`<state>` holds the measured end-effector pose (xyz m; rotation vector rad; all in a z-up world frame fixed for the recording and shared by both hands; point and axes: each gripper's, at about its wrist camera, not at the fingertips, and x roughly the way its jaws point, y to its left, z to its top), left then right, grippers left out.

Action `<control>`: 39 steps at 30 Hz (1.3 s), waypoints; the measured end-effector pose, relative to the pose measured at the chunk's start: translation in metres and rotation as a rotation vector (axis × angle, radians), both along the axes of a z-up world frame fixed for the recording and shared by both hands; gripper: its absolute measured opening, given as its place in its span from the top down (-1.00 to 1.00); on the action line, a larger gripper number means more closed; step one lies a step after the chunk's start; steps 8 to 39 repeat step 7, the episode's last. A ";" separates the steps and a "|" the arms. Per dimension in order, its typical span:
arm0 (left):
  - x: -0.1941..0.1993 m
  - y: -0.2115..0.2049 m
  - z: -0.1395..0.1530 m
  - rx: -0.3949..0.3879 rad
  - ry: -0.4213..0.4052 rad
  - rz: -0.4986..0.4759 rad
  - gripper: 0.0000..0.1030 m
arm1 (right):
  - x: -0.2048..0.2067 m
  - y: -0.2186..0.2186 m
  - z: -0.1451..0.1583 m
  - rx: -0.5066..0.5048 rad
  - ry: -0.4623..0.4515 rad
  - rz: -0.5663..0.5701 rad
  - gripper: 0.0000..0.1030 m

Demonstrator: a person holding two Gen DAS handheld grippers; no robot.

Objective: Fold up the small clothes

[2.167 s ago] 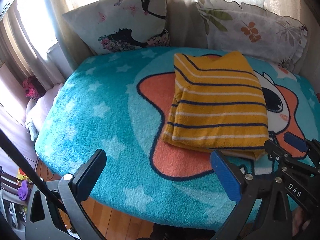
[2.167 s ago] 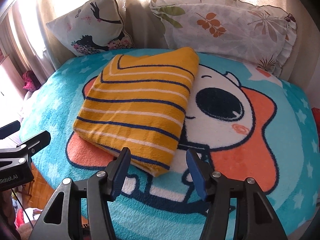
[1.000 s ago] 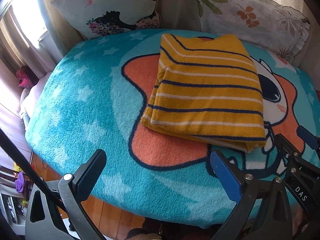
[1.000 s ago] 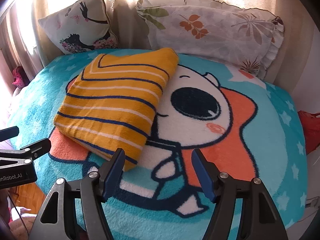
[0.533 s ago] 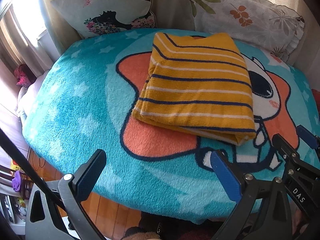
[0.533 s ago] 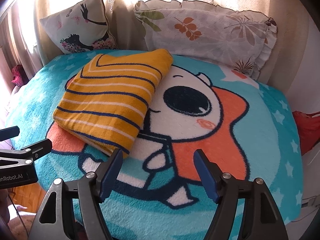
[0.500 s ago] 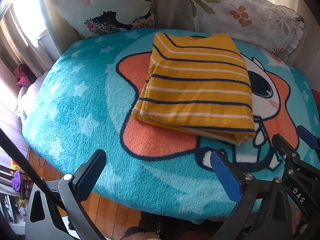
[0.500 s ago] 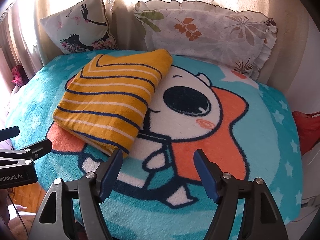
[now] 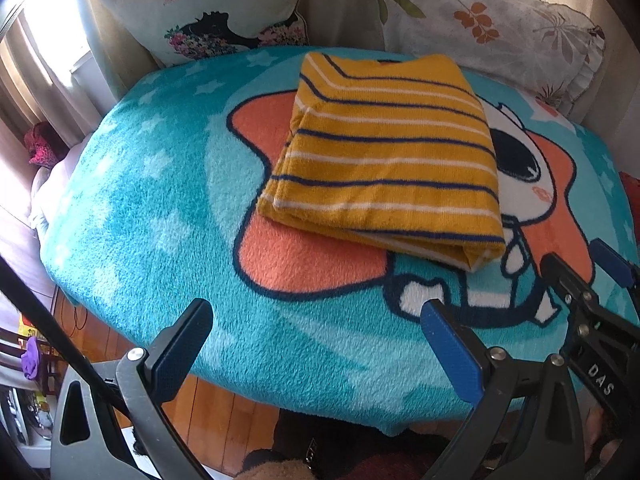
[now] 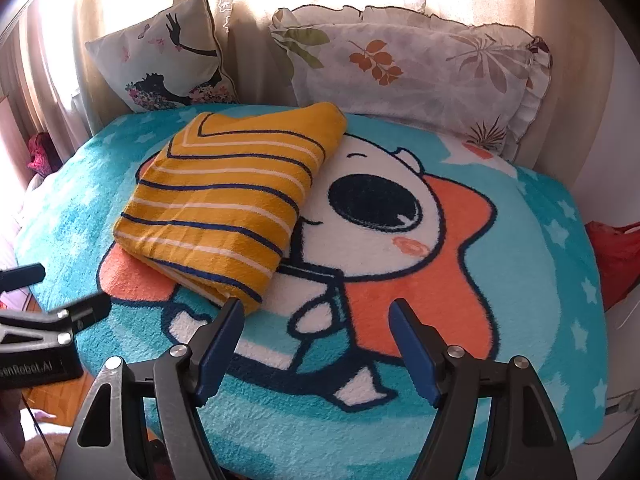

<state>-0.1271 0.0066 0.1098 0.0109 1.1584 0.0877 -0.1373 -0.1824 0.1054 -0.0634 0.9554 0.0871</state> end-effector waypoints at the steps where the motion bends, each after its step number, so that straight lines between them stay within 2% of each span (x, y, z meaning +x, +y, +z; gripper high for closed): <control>1: 0.000 0.001 -0.001 -0.005 0.003 0.000 -1.00 | 0.001 0.001 -0.002 0.005 0.007 0.001 -0.55; 7: 0.011 0.013 -0.009 -0.020 0.025 0.004 -1.00 | 0.014 0.012 -0.012 0.004 0.042 0.019 -0.55; 39: 0.011 0.013 -0.009 -0.020 0.025 0.004 -1.00 | 0.014 0.012 -0.012 0.004 0.042 0.019 -0.55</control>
